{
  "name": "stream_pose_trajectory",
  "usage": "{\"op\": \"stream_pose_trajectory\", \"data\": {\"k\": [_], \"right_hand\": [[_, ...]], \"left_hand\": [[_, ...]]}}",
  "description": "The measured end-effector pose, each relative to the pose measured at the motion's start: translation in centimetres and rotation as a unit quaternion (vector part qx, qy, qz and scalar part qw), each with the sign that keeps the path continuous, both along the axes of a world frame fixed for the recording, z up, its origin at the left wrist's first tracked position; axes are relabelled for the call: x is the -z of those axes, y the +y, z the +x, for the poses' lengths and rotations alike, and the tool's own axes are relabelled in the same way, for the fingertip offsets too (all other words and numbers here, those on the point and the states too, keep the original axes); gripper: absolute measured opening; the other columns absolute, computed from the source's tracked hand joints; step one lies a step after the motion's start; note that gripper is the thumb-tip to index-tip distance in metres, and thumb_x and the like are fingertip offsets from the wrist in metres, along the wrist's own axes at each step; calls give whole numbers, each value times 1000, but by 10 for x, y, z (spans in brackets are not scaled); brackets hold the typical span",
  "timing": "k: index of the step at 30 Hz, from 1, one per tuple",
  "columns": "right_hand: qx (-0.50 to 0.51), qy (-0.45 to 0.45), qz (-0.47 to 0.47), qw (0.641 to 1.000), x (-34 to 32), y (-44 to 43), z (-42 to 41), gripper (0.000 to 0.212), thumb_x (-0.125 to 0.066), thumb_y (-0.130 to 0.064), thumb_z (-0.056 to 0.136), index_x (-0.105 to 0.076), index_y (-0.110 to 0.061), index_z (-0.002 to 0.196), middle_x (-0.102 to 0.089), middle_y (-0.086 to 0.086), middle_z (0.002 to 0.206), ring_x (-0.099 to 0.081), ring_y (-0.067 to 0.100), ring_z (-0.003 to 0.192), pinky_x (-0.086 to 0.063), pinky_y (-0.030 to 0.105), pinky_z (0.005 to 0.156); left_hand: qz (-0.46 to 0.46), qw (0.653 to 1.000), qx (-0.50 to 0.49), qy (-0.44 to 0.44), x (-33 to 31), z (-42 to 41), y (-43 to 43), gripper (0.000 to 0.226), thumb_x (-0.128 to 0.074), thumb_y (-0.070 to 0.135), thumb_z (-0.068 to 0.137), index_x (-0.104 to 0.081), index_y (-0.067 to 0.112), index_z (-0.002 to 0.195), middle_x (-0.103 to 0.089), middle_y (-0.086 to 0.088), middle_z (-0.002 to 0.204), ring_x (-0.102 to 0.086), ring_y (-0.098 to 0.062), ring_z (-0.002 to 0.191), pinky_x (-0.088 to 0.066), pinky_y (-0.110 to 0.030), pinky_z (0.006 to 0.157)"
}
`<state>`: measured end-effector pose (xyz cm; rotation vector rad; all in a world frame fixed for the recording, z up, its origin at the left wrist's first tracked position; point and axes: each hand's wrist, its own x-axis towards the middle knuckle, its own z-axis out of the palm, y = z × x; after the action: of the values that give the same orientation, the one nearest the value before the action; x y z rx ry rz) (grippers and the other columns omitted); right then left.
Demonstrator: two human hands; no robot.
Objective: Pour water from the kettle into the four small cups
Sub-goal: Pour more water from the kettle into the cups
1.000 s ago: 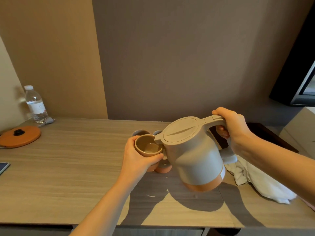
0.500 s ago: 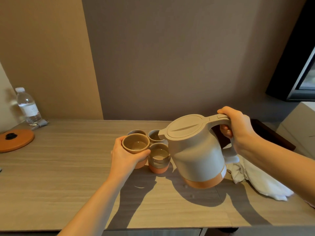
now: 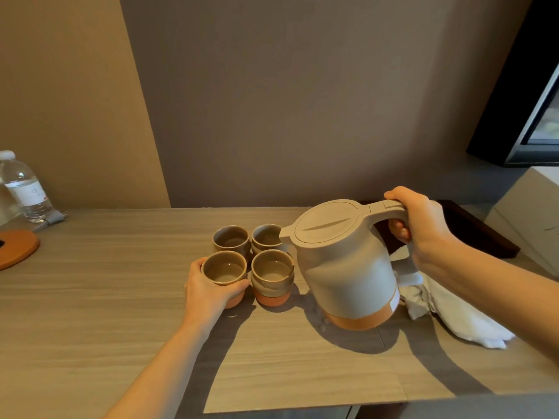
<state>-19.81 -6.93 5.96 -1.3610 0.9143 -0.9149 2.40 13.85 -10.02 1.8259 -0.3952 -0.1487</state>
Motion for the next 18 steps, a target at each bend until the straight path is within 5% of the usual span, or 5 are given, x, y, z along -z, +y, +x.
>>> {"op": "stream_pose_trajectory", "data": {"k": [12, 18], "right_hand": [[-1, 1, 4, 1000, 6, -2, 5, 27, -63, -33, 82, -58, -10, 68, -48, 1, 53, -39, 9, 44, -35, 24, 52], [-1, -8, 4, 1000, 7, -3, 9, 28, -63, -33, 83, -59, -10, 68, -49, -1, 49, -39, 8, 43, -35, 22, 52]], "left_hand": [[7, 1000, 21, 20, 1, -2, 4, 98, -95, 29, 52, -39, 23, 133, -54, -1, 127, -50, -23, 121, -47, -40, 96], [12, 999, 26, 15, -17, 2, 7, 110, -88, 46, 58, -25, 29, 147, -40, 2, 147, -34, -24, 137, -38, -46, 107]]}}
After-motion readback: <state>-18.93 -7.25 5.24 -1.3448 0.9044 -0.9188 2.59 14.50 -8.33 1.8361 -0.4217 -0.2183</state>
